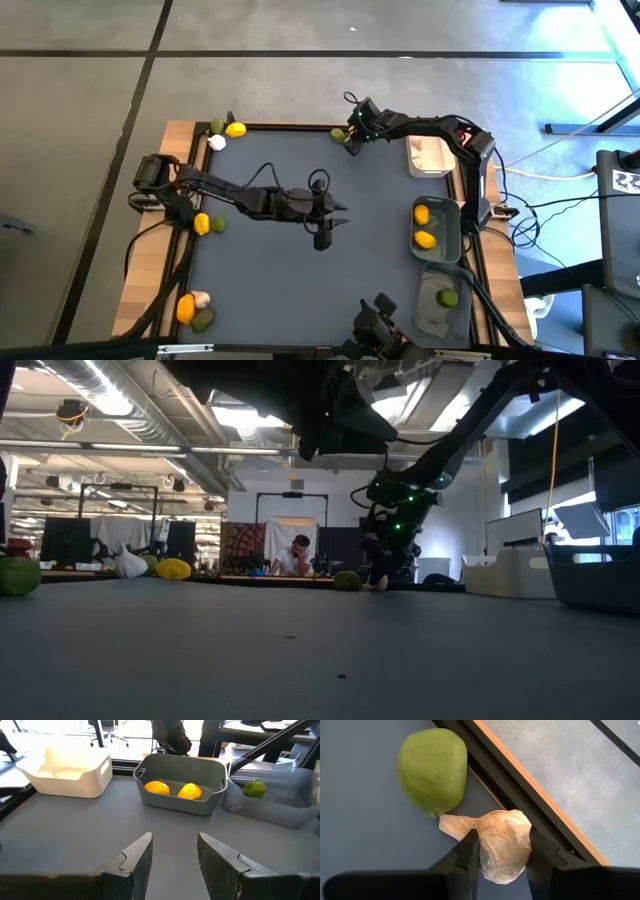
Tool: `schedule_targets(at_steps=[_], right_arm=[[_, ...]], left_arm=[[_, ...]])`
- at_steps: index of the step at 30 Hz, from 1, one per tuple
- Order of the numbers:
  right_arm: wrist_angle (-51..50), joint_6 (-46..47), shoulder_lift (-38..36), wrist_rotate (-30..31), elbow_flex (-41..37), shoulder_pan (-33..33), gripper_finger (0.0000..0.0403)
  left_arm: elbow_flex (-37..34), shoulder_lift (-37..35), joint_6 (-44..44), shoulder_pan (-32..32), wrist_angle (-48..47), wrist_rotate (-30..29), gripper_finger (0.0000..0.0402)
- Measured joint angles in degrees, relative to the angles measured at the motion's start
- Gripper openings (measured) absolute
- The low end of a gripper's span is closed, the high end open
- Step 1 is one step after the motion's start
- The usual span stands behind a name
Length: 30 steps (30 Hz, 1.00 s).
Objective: Sort produce into baskets
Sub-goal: Put the white garlic into the white bin
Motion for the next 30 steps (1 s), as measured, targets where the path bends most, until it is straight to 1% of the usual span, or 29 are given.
schedule_targets(at_steps=[3,8,13,16,20,23,26,30], right_arm=[[0.2,-0.5,0.0,0.2,0.0,0.0,0.0103],[0.0,-0.8,-0.1,0.2,0.0,0.0,0.0122],[-2.1,-1.2,-3.6,0.6,0.0,0.0,0.0121],[-4.8,-2.3,-6.6,2.0,0.0,0.0,0.0121],[-8.6,-2.4,-11.6,2.9,0.0,0.0,0.0126],[-12.7,-2.5,-15.8,4.1,0.0,0.0,0.0127],[-18.5,-2.5,-20.8,6.7,0.0,0.0,0.0128],[-28.3,-2.4,-28.0,11.9,-0.3,0.0,0.0128]], left_arm=[[0.0,0.0,1.9,0.5,-0.1,0.0,0.015],[0.0,0.0,5.4,1.3,-0.5,-0.1,0.015],[0.0,0.0,8.6,2.3,-0.4,-0.1,0.015],[0.0,0.0,10.5,3.1,-0.5,-0.2,0.015],[0.0,0.0,9.6,4.1,-0.9,-0.1,0.015],[0.0,0.0,12.1,5.2,-1.8,-0.1,0.015],[0.0,0.0,13.6,6.1,-2.5,-0.2,0.015],[0.0,0.0,12.5,6.8,-2.9,-0.1,0.015]])
